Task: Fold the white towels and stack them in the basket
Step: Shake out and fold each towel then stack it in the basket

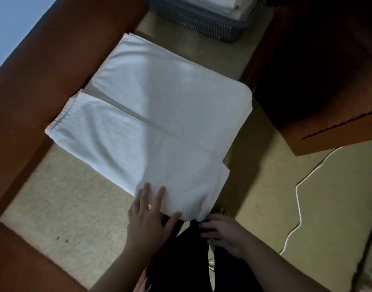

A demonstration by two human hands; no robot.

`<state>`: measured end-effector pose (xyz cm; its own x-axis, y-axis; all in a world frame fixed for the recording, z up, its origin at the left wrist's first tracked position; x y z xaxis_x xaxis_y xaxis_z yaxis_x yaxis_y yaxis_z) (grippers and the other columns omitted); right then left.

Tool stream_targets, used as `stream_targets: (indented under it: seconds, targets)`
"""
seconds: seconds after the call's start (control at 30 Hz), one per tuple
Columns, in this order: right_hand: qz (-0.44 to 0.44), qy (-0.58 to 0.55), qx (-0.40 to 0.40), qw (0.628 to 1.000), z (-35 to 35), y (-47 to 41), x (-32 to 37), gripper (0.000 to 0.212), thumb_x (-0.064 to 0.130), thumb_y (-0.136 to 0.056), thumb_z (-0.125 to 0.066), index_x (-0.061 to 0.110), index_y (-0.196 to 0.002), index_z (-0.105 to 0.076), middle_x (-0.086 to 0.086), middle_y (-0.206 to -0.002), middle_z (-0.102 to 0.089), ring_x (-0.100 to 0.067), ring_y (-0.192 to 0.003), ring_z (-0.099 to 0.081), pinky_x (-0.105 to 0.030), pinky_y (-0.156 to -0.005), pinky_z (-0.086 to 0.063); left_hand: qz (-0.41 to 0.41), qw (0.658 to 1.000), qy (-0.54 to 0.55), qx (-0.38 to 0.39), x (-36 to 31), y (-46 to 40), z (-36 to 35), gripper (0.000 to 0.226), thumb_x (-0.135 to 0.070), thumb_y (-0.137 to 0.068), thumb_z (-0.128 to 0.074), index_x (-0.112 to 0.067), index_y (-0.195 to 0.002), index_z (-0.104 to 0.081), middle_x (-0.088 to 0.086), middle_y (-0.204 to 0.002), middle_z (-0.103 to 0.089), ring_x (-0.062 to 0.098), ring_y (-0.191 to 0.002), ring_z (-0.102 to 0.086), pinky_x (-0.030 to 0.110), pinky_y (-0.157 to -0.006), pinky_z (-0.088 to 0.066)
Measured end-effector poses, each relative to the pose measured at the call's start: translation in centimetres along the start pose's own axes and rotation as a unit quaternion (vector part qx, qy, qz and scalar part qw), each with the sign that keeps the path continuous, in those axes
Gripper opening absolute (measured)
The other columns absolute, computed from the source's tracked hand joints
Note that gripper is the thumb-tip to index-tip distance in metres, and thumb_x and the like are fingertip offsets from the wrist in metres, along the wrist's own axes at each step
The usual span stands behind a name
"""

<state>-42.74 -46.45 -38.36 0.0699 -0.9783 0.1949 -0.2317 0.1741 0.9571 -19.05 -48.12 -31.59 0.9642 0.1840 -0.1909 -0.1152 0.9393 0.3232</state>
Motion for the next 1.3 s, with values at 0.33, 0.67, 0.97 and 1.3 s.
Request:
stream_targets:
  seconds: [0.33,0.67,0.97,1.3]
  targets:
    - [0.093,-0.043,-0.036,0.994,-1.3,-1.9,-0.5,0.021,0.032,-0.093,-0.078,0.022,-0.111,-0.073,-0.004,-0.114,-0.076,-0.026,-0.107,-0.068,-0.035,-0.079,-0.053,0.016,0.998,0.028,0.048,-0.4,-0.2,-0.2,0.099,-0.080,-0.083,-0.058,-0.034,-0.164,-0.022,0.009,-0.175,-0.003,0.029,-0.161,-0.004,0.053,-0.128,-0.019]
    - [0.249,0.145,-0.169,0.942,4.7,3.2,-0.1,0.010,0.017,-0.093,-0.070,0.025,-0.100,-0.069,0.010,-0.095,-0.077,-0.011,-0.087,-0.073,-0.034,-0.077,-0.055,0.044,0.993,0.007,0.107,-1.4,-1.0,0.1,0.103,-0.074,-0.085,-0.064,-0.034,-0.164,-0.013,0.011,-0.174,0.011,0.032,-0.161,0.005,0.056,-0.129,-0.007]
    - [0.179,0.040,-0.010,0.983,5.3,4.3,-2.5,0.013,0.009,-0.100,-0.067,0.007,-0.106,-0.056,0.000,-0.074,-0.066,-0.012,-0.061,-0.054,-0.024,-0.053,-0.040,0.050,0.990,0.016,0.129,-1.5,-1.1,0.8,0.104,-0.067,-0.084,-0.072,-0.036,-0.163,-0.013,0.010,-0.174,0.012,0.031,-0.160,0.007,0.057,-0.127,-0.006]
    - [0.103,0.185,-0.103,0.972,6.2,4.0,1.5,0.024,0.016,-0.101,-0.064,0.016,-0.123,-0.057,-0.009,-0.103,-0.075,-0.019,-0.080,-0.064,-0.033,-0.067,-0.047,0.077,0.987,-0.032,0.134,-2.2,-1.6,2.5,0.084,-0.057,-0.084,-0.066,-0.034,-0.156,-0.028,0.010,-0.171,-0.015,0.035,-0.154,-0.027,0.055,-0.124,-0.027]
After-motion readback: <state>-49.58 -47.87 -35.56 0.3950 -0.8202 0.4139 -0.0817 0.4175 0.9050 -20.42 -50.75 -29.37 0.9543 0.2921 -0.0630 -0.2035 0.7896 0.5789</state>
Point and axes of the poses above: each hand's wrist, its own y-axis away from the middle knuckle, its own z-axis out of the back of the hand, x = y × z, the point moved 5 cm from there along -y, towards the middle knuckle
